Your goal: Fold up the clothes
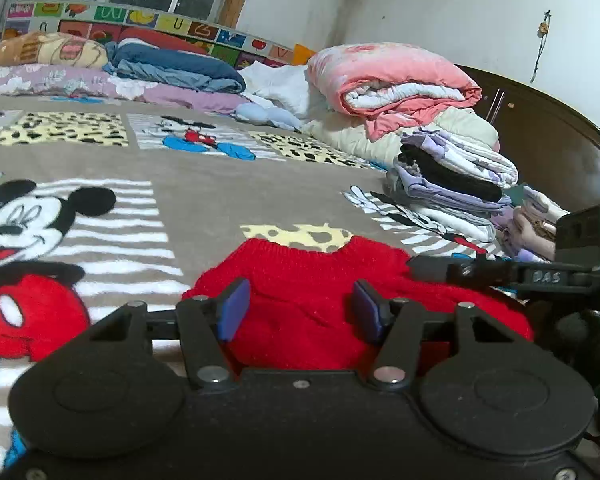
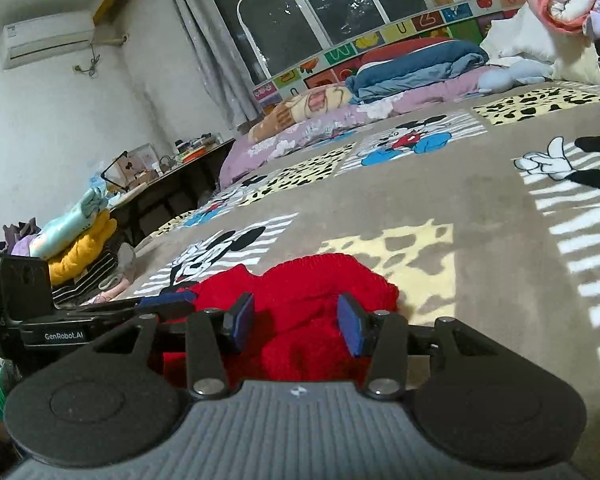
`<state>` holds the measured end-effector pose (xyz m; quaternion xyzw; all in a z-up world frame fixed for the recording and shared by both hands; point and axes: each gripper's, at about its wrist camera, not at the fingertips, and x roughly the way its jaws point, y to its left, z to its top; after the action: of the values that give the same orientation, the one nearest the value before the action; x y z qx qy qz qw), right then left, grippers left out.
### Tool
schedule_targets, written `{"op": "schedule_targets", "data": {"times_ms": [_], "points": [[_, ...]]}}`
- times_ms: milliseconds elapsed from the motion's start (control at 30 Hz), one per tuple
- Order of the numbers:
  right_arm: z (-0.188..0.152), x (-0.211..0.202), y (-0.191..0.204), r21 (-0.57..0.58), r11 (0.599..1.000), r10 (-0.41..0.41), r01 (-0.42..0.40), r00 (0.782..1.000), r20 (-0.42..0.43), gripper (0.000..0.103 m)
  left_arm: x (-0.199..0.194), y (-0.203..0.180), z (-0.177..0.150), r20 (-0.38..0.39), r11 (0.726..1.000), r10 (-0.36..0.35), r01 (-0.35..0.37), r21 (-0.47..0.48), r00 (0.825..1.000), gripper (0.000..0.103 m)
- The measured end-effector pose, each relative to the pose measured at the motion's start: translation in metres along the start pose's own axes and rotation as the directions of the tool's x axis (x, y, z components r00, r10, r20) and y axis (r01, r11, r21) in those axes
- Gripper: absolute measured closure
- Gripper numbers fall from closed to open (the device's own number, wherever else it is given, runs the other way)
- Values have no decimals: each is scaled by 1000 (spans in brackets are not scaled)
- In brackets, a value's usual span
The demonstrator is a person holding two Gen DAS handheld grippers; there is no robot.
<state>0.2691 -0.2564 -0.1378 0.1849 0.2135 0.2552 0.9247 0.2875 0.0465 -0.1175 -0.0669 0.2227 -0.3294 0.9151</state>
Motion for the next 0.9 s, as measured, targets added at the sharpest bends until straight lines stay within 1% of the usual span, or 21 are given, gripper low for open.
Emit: {"op": "schedule_targets", "data": {"times_ms": [100,133,200,267,300,433,533,567,633,767,900], "points": [[4,-14,11,-56,998,22,-20,999,49,55,-11,-8,3,35,1000,-13,12,26,999,46],[5,-19,18,-96,995,29,-24,998,52,55,-15,-12,4,46,999,-21,19,43,999,46],[5,-30,31,-184,983,41,-31,998,50,55,-21,-23,3,52,995,-34,29,96,998,46],[5,-41,45,-270,962,52,-38,998,47,55,-23,-34,-3,40,986,-37,30,165,998,46],[5,-46,52,-313,949,58,-41,997,45,54,-23,-38,-7,33,981,-34,27,193,999,46],[-8,-45,57,-367,929,42,-47,999,-23,54,-16,-44,-20,-4,964,5,-4,267,1000,45],[-16,-37,52,-365,930,19,-50,996,-88,53,-10,-49,-28,-21,948,39,-30,316,999,44],[-16,-35,49,-352,934,21,-54,995,-95,53,-7,-50,-29,-29,944,51,-39,327,998,44],[-16,-32,45,-338,939,25,-60,994,-107,53,-2,-49,-32,-40,942,63,-47,332,997,44],[-19,-24,43,-318,946,30,-68,992,-125,53,-1,-45,-33,-46,947,66,-48,318,997,44],[-20,-28,47,-325,943,30,-65,993,-114,53,-8,-51,-33,-23,941,83,-71,332,996,43]]}}
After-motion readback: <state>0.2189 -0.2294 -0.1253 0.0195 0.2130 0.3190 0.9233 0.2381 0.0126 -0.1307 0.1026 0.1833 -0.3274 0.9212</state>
